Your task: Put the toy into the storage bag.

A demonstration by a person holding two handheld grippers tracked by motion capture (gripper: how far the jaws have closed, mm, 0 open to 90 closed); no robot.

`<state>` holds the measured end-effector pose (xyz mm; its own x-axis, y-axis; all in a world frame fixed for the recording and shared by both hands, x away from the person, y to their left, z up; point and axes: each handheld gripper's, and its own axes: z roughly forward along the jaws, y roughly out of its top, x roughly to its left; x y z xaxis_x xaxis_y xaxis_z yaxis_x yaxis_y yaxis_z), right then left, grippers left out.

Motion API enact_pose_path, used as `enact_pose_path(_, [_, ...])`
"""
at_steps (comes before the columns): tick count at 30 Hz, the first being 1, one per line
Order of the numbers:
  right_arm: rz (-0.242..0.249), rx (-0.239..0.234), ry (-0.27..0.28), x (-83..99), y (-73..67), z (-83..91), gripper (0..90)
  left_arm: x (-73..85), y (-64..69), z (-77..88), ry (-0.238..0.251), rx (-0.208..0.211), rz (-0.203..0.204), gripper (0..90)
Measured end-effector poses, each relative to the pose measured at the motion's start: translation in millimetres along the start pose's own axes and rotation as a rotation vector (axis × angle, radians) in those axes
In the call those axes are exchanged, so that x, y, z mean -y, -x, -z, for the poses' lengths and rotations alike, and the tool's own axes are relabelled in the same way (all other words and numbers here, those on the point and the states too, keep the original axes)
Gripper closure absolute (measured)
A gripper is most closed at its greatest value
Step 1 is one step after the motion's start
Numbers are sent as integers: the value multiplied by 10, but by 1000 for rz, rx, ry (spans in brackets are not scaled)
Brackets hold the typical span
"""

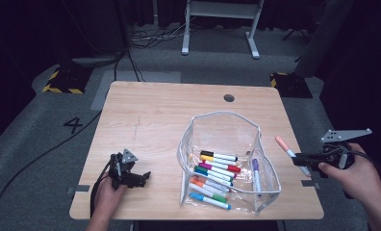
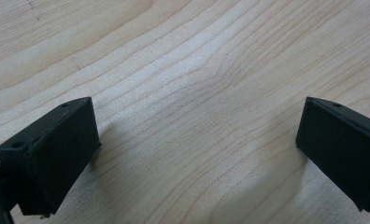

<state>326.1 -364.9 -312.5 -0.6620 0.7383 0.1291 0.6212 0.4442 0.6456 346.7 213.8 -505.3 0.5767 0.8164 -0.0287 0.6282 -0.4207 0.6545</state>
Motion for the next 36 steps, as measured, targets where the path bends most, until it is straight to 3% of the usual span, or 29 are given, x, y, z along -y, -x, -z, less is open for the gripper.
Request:
enact_pose_path(6, [66, -9, 14, -293, -119, 117, 772, 0, -1, 1, -1, -1, -2, 0])
enact_pose_path(13, [154, -61, -5, -632, -345, 33, 772, 0, 0, 0, 0, 1, 0, 0])
enact_pose_path(25, [358, -186, -52, -1160, -818, -334, 772, -1, -2, 1, -1, 0, -3, 0])
enact_pose_path(32, [475, -250, -80, -1363, -944, -641, 772, 0, -1, 0, 0, 0, -1, 0])
enact_pose_path(36, [510, -279, -112, -1418, -1025, -819, 772, -1, -3, 1, 0, 0, -3, 0])
